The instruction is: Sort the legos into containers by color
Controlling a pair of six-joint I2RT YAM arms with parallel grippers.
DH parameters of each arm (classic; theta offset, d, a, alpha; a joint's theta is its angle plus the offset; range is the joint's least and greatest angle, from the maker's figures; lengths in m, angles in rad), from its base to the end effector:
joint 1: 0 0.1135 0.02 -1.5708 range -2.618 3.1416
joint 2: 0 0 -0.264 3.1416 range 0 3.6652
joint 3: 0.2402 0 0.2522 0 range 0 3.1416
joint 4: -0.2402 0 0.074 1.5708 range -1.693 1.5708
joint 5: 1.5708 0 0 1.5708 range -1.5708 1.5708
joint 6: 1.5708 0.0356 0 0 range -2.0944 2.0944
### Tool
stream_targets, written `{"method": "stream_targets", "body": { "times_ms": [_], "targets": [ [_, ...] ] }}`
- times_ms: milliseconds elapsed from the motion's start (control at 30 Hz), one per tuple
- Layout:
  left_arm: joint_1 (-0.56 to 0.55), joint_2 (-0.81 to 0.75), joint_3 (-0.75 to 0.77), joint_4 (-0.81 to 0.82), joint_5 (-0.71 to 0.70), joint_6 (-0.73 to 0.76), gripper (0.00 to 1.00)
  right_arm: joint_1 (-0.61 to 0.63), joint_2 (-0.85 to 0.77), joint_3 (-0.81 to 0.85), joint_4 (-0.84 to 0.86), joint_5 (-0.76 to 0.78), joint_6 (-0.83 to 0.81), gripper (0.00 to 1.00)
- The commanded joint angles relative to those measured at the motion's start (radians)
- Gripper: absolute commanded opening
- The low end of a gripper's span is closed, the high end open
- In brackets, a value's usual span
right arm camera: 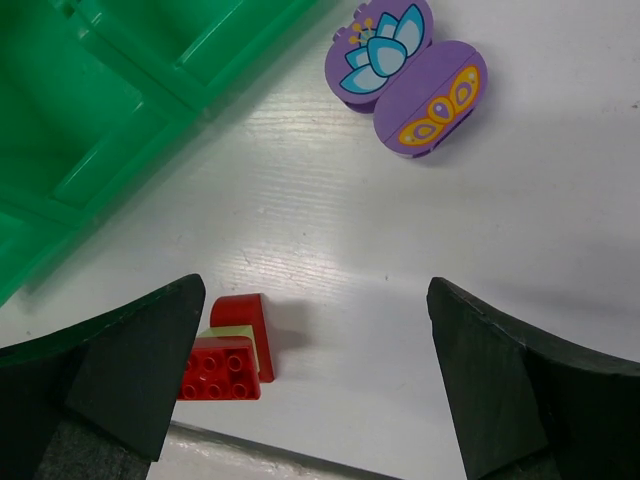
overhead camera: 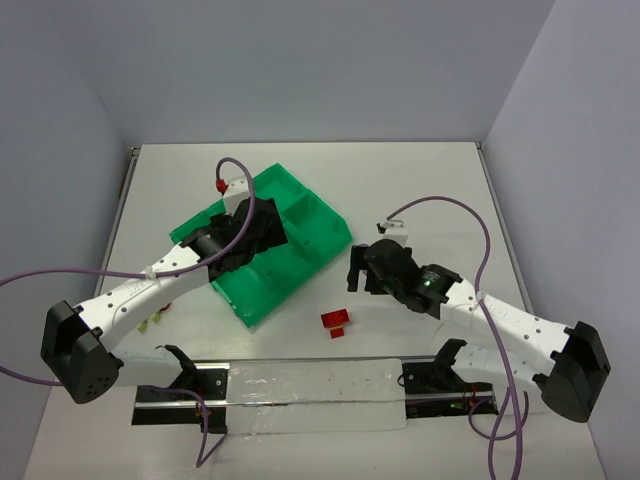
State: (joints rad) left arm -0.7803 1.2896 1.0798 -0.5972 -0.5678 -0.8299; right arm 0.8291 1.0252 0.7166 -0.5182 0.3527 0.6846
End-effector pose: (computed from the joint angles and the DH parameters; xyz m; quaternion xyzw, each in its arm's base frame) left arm 0.2059 -0.1769 0.2997 -0.1264 0.8880 -0.0778 0.4353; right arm 0.1491 0.1446 0.2429 -0.0026 0.9194 0.1269 0.3724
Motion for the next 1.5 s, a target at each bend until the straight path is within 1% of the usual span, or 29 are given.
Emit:
{"method": "stream_targets", "body": {
  "times_ms": [0,133,300,333,367,400,500,600,733,767,900,1067,1233,1467],
  "targets": [
    [-0.005,-0.033,0.026,-0.014,-0.054,0.012,0.99,0.015,-0.059,-0.012,-0.004,0.06,0.034,1.0],
    [-0.005,-0.06,0.008,-0.011,-0.078,0.005,0.99,0.019,-0.072,-0.006,-0.032,0.035,0.02,1.0],
    [-0.005,-0.053,0.017,-0.033,-0.08,0.021,0.99,0.12,-0.08,-0.011,0.005,-0.023,-0.018,1.0],
    [-0.005,-0.049,0.025,-0.052,-0.092,0.015,0.99,0.158,-0.072,0.001,0.001,0.001,-0.016,1.0],
    [-0.005,-0.046,0.033,-0.077,-0.113,0.005,0.99,0.207,-0.06,0.024,-0.012,0.057,-0.01,1.0],
    [-0.005,-0.044,0.037,-0.087,-0.12,0.002,0.99,0.278,-0.034,0.037,-0.021,0.088,-0.011,1.0],
    [-0.005,-0.058,0.04,-0.098,-0.123,0.003,0.99,0.399,0.039,0.08,-0.058,0.182,-0.004,1.0],
    [-0.005,-0.089,0.02,-0.077,-0.11,0.009,0.99,0.458,0.145,0.148,-0.11,0.229,0.037,1.0],
    [-0.005,-0.108,0.013,-0.069,-0.111,0.012,0.99,0.522,0.265,0.208,-0.168,0.244,0.143,1.0],
    [-0.005,-0.108,0.017,-0.079,-0.117,0.009,0.99,0.528,0.278,0.216,-0.181,0.244,0.182,1.0],
    [-0.005,-0.102,0.022,-0.09,-0.121,0.003,0.99,0.529,0.311,0.225,-0.211,0.255,0.256,1.0],
    [-0.005,-0.094,0.019,-0.081,-0.112,0.002,0.99,0.53,0.322,0.228,-0.242,0.275,0.3,1.0],
    [-0.005,-0.079,0.019,-0.076,-0.105,-0.002,0.99,0.527,0.347,0.223,-0.235,0.259,0.296,1.0],
    [-0.005,-0.067,0.022,-0.079,-0.101,0.0,0.99,0.47,0.328,0.173,-0.142,0.191,0.244,1.0]
  ]
}}
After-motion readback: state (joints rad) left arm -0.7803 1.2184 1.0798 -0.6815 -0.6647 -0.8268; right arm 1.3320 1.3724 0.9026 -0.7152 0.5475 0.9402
